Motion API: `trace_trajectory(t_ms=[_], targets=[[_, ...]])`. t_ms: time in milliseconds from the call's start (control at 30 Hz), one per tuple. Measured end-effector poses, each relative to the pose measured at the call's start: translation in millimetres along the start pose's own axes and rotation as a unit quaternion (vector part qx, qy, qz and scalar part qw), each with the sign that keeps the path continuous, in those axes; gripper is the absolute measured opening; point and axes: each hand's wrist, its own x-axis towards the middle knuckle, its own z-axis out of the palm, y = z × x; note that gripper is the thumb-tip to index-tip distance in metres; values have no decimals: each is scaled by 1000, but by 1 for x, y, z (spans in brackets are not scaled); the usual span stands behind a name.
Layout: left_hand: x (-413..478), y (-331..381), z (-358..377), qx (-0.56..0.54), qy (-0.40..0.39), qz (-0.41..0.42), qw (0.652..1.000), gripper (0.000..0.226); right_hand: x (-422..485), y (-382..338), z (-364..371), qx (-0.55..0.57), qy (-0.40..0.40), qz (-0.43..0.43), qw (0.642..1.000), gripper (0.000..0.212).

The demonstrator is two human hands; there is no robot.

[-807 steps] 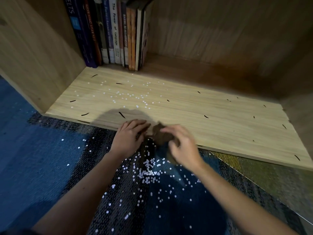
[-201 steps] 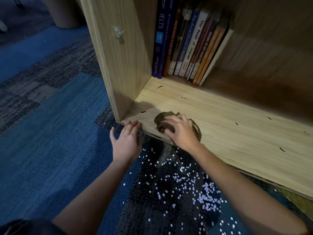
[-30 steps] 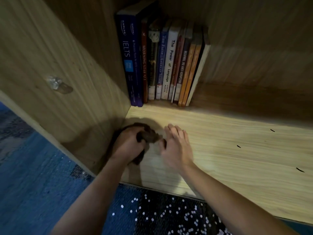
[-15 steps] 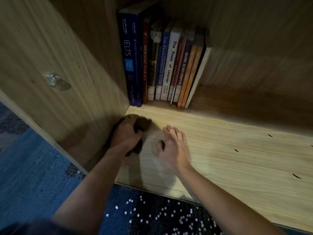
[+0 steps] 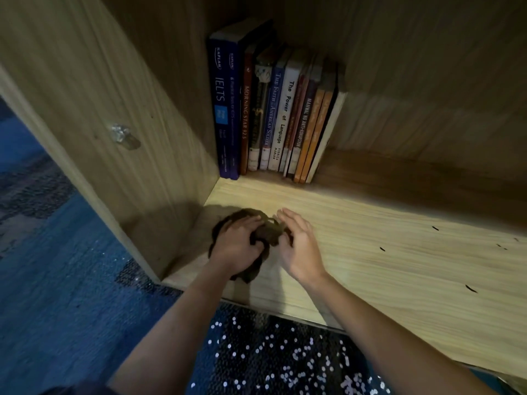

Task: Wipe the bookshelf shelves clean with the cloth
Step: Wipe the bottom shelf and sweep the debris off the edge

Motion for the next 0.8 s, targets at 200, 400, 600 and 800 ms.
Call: trace_trajectory(t_ms=[200, 400, 600, 800], targets=[[-34, 30, 27, 39, -14, -26, 999, 52, -52, 12, -48, 91, 39, 21, 995, 38], [-58, 97, 62, 18, -74, -104, 992, 70, -97, 38, -104, 64, 63, 44, 995, 39], [-80, 170, 98, -307, -138, -129, 933, 61, -119, 54, -135, 53, 93, 122, 987, 30], [-81, 142, 70, -355, -8, -124, 927, 46, -135, 56, -134, -146, -99, 150, 973, 60]])
